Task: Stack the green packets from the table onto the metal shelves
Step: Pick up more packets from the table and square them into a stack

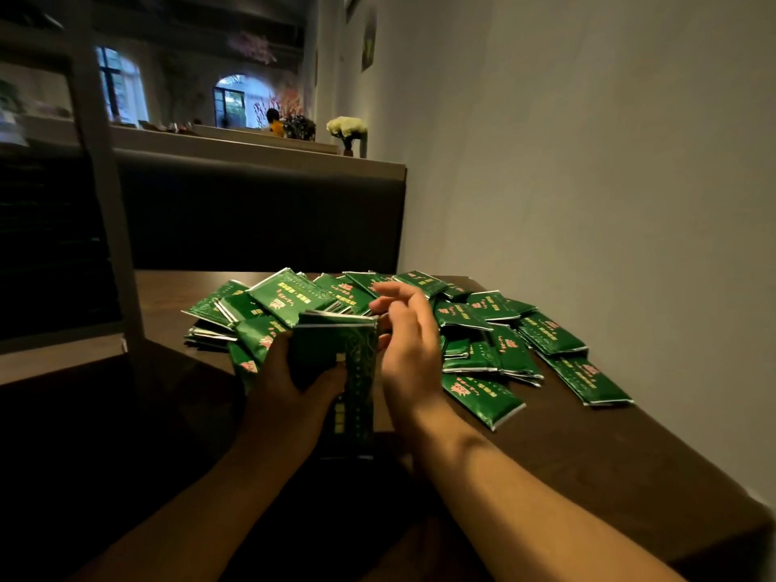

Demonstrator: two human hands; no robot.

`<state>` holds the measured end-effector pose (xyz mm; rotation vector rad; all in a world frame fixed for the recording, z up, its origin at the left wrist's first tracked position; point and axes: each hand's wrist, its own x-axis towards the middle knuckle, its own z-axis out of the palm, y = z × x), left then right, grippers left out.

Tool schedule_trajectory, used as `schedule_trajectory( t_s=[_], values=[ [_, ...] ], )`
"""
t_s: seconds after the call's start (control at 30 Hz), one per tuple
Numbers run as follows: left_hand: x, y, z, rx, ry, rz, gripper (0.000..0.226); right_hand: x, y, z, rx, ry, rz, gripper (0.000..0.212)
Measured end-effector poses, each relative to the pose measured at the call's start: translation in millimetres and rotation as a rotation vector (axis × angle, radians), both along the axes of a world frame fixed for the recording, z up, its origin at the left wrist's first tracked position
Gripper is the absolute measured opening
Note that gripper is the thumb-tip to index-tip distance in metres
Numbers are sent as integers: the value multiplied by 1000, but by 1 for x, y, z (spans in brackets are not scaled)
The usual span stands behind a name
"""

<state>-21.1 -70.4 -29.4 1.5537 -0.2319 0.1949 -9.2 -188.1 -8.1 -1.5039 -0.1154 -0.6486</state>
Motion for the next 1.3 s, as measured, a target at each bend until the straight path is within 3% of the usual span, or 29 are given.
schedule_trajectory(
  t_s=[0.1,0.2,0.33,0.4,0.53,0.67,0.87,1.13,1.3],
  values=[
    [-2,0,-1,-13,-19,-27,35,25,-26,13,-237,9,-400,7],
    [-1,-2,-1,-5,-38,-44,35,55,-72,21,-649,289,-695,18],
    [-2,-2,-2,17,-45,-74,33,75,-124,11,-920,854,-648,64],
    [-2,-1,-3,9,-58,-76,32,74,-135,9,-886,956,-504,76],
    [-1,-1,-3,13,-72,-92,29,64,-145,16,-682,887,-471,71],
    [-4,-2,-3,-5,-64,-123,30,47,-156,12,-488,827,-487,33],
    [-8,-6,-3,-86,-34,-141,28,-5,-130,12,-52,490,-343,11],
    [-12,-5,0,-117,-140,-109,33,-30,-53,3,-317,344,38,14],
    [-6,-5,-2,-104,-166,-6,36,-21,-27,-9,-187,296,157,15]
  ],
)
